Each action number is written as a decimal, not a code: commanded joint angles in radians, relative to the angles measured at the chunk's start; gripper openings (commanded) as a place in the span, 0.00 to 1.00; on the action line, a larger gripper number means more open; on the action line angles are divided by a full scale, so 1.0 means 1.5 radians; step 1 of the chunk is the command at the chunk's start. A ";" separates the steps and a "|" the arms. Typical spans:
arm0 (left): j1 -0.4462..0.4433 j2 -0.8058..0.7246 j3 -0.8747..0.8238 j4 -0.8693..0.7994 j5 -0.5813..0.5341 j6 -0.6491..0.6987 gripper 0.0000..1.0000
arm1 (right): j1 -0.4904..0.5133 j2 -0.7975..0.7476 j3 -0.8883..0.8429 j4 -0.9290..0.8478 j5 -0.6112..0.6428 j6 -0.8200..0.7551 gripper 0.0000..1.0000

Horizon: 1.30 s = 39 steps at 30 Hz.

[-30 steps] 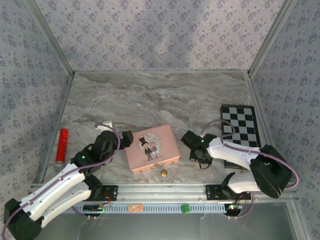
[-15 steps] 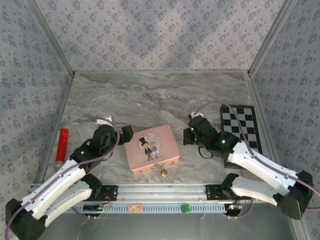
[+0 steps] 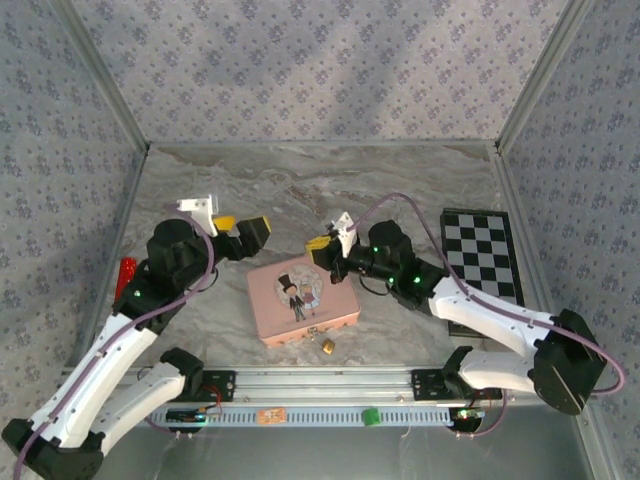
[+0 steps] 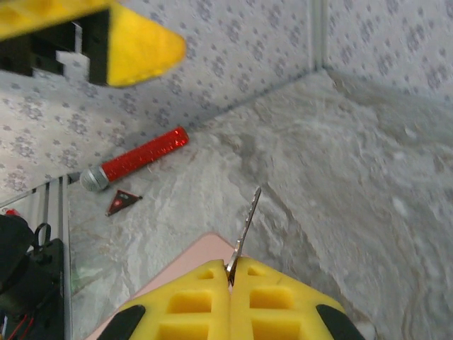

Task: Unlock a padlock with a key

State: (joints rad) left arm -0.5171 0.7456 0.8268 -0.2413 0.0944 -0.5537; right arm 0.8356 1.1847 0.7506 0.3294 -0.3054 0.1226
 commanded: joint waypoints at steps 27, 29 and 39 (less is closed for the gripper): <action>0.002 0.203 0.113 -0.073 0.119 -0.204 0.65 | 0.139 0.191 0.019 0.262 0.447 -0.333 0.00; 0.001 0.203 0.109 -0.067 0.114 -0.213 0.61 | 0.137 0.193 0.017 0.267 0.431 -0.318 0.00; -0.007 0.225 0.111 -0.079 0.110 -0.220 0.50 | 0.153 0.212 0.019 0.288 0.424 -0.330 0.00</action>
State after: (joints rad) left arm -0.5194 1.0683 0.9806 -0.3573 0.2508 -0.8841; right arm 1.0584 1.4956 0.7506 0.7147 0.3332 -0.3576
